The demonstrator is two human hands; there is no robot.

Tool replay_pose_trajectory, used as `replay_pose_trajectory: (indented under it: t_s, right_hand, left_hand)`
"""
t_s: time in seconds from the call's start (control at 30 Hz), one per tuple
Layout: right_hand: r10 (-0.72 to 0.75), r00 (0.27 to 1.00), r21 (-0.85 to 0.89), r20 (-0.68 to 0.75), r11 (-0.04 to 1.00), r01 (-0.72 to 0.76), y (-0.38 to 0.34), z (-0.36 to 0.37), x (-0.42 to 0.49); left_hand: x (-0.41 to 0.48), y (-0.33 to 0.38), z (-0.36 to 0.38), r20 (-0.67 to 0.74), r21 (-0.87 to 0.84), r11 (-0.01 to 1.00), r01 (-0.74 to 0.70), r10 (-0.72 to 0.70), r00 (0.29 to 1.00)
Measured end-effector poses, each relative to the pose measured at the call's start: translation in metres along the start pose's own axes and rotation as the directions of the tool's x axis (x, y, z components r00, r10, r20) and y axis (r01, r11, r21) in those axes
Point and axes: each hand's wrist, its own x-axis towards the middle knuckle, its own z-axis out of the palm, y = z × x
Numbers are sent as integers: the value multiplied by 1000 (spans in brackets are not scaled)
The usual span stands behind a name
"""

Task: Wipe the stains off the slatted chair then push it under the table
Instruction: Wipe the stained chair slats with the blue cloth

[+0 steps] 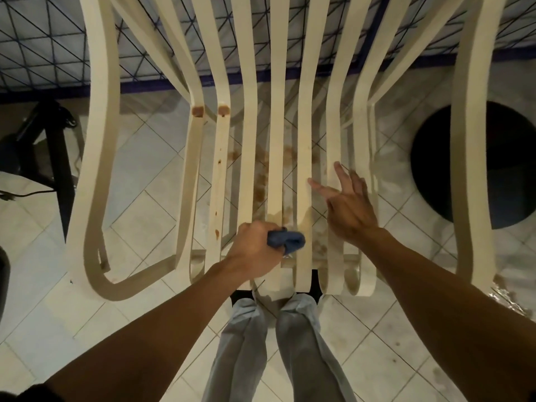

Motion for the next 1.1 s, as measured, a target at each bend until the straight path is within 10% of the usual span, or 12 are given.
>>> replay_pose_trajectory:
  t_s: [0.13, 0.33, 0.8, 1.1]
  right_hand:
    - [-12, 1000, -41, 3, 999, 13, 6, 0, 4]
    - [-63, 998, -73, 15, 995, 64, 8, -11, 0]
    - [-33, 995, -47, 91, 998, 37, -3, -28, 10]
    - [-84, 991, 168, 102, 984, 66, -32, -47, 25]
  left_hand:
    - [34, 17, 8, -159, 9, 990, -138, 138, 978]
    - [50, 11, 33, 47, 383, 873, -303, 310, 950]
    - [10, 18, 15, 64, 171, 898, -405, 400, 914]
    - [15, -15, -44, -315, -10, 998, 63, -63, 947]
